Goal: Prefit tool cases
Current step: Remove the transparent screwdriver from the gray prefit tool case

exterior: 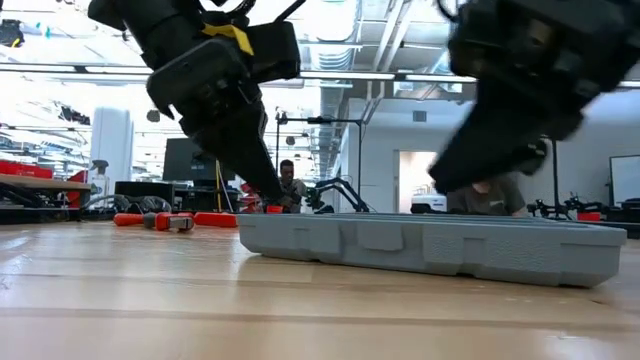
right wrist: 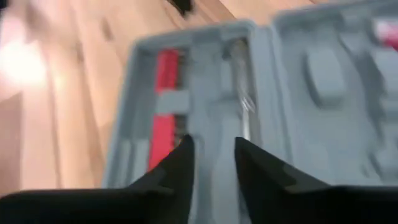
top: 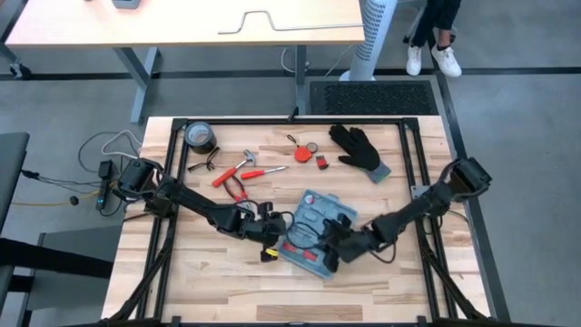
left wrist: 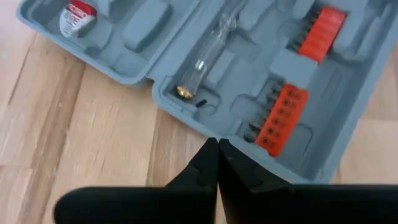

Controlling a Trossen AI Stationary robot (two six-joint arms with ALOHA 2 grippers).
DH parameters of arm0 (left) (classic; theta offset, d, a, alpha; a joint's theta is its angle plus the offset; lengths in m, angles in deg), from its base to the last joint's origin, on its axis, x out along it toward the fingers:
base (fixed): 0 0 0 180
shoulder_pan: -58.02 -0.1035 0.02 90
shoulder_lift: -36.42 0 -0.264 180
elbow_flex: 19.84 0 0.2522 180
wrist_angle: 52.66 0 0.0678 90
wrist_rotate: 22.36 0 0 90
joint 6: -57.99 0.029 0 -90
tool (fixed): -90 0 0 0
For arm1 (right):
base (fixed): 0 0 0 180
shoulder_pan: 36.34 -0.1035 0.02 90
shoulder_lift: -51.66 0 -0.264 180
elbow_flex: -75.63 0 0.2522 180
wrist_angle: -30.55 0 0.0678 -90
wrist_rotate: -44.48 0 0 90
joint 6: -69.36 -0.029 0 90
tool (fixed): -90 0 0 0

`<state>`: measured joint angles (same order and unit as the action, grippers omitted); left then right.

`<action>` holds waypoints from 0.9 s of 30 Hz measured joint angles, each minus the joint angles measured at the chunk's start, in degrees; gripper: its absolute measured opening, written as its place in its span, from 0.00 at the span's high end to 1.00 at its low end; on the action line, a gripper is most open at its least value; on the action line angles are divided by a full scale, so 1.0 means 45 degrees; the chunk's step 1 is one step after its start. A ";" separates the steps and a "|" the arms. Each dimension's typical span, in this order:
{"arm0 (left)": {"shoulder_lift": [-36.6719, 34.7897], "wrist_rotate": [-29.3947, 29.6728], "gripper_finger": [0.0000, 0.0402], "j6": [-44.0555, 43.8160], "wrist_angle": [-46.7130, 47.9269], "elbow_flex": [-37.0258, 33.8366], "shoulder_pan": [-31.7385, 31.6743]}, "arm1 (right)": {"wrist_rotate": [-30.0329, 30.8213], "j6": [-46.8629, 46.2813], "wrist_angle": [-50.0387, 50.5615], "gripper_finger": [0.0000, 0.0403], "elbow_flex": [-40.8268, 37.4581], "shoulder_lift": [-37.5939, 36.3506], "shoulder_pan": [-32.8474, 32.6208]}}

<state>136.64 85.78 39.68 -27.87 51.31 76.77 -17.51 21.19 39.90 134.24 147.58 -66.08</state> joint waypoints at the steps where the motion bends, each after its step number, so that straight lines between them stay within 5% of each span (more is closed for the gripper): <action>1: 0.0000 0.0003 1.00 -0.0018 -0.0144 0.0000 -0.0003 | -0.0341 0.0334 -0.0191 0.63 0.0000 -0.0006 0.0263; 5: 0.0000 -0.0007 1.00 0.0062 -0.0691 0.0004 0.0002 | -0.1597 0.0731 -0.0145 0.56 0.0000 -0.0010 0.1352; 11: 0.0015 0.0007 1.00 0.0035 -0.0720 0.0010 0.0002 | -0.2255 0.1433 -0.0034 0.59 0.0000 -0.0010 0.1944; 18: 0.0022 -0.0308 1.00 0.0010 -0.0672 0.0010 0.0002 | -0.3077 -0.0614 0.0349 0.67 0.0000 -0.0100 0.0487; 27: 0.0024 -0.0252 1.00 -0.0984 -0.0906 -0.0027 0.0014 | -0.0062 -0.7341 0.0140 0.73 -0.0523 -0.0559 -0.1790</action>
<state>136.75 84.65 35.25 -31.94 51.19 76.84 -17.79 -11.84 40.53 131.88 145.07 -74.13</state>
